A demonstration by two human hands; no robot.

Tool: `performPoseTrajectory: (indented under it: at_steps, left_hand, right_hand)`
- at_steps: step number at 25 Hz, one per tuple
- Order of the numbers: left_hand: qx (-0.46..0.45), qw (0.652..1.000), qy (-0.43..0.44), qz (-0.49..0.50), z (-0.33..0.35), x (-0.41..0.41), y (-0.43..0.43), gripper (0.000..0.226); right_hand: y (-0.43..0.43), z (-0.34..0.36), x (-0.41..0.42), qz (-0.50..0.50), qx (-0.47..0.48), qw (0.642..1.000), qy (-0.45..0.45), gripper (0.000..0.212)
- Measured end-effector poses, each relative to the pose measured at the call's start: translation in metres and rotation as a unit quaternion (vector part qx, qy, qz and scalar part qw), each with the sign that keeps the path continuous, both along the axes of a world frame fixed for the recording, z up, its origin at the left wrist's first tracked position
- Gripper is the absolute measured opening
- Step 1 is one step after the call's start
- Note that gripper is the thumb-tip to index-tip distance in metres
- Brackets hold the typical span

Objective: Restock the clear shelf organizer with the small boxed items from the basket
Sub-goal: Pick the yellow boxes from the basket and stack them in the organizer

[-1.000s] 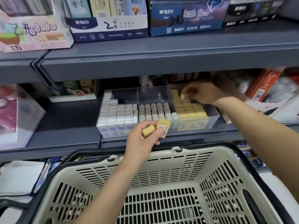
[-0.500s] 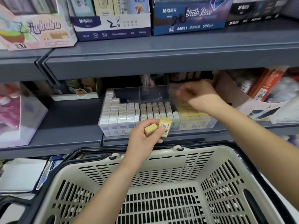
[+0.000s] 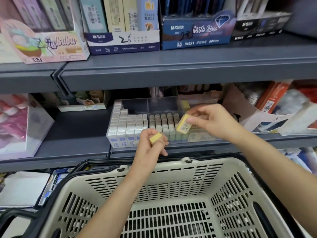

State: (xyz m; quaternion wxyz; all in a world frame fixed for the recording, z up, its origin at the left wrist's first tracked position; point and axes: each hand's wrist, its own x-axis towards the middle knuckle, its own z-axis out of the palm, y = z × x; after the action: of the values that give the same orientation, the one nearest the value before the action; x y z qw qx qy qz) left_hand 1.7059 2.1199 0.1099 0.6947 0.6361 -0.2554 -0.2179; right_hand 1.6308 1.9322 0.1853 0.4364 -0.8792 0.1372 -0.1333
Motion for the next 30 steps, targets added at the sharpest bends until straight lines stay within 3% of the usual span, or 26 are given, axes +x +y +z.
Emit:
performPoseTrajectory:
  at_steps: [3,5,7,11,15,20,22,25,28,30]
  left_hand:
    - [-0.003,1.000,-0.002,-0.018,0.001,-0.002,-0.001,0.013]
    - [-0.003,0.999,-0.027,-0.024,0.001,-0.005,-0.001,0.015]
    - [0.010,0.997,-0.067,-0.027,0.000,-0.007,-0.001,0.024]
    - [0.009,0.997,-0.066,-0.032,-0.001,-0.006,-0.003,0.032]
    - [0.006,0.998,-0.054,-0.028,0.001,-0.007,-0.002,0.033]
    - [0.020,0.998,-0.064,0.001,0.004,-0.006,-0.003,0.030]
    - [0.020,0.998,-0.062,0.005,0.004,-0.007,-0.004,0.029]
    - [0.014,0.998,-0.055,0.014,0.004,-0.009,-0.004,0.028]
    - [0.020,0.998,-0.060,0.020,0.006,-0.009,-0.007,0.028]
    - [0.036,0.996,-0.073,0.022,0.011,-0.011,-0.006,0.025]
  right_hand:
    - [-0.037,-0.001,0.013,-0.101,-0.039,0.994,-0.006,0.019]
    - [-0.060,-0.002,0.024,-0.159,-0.145,0.976,0.022,0.024]
    - [-0.074,-0.002,0.033,-0.164,-0.268,0.948,0.047,0.026]
    - [-0.086,-0.007,0.050,-0.104,-0.356,0.927,0.055,0.023]
    - [-0.087,-0.020,0.066,-0.037,-0.304,0.937,0.166,0.025]
    - [-0.080,-0.018,0.070,-0.003,-0.317,0.918,0.239,0.031]
    - [-0.064,-0.009,0.060,-0.031,-0.307,0.935,0.172,0.029]
    - [-0.015,0.004,0.034,0.029,-0.144,0.989,0.028,0.017]
    - [0.030,0.001,0.013,0.159,-0.125,0.979,0.038,0.014]
    - [0.036,-0.002,0.008,0.158,-0.172,0.971,0.044,0.013]
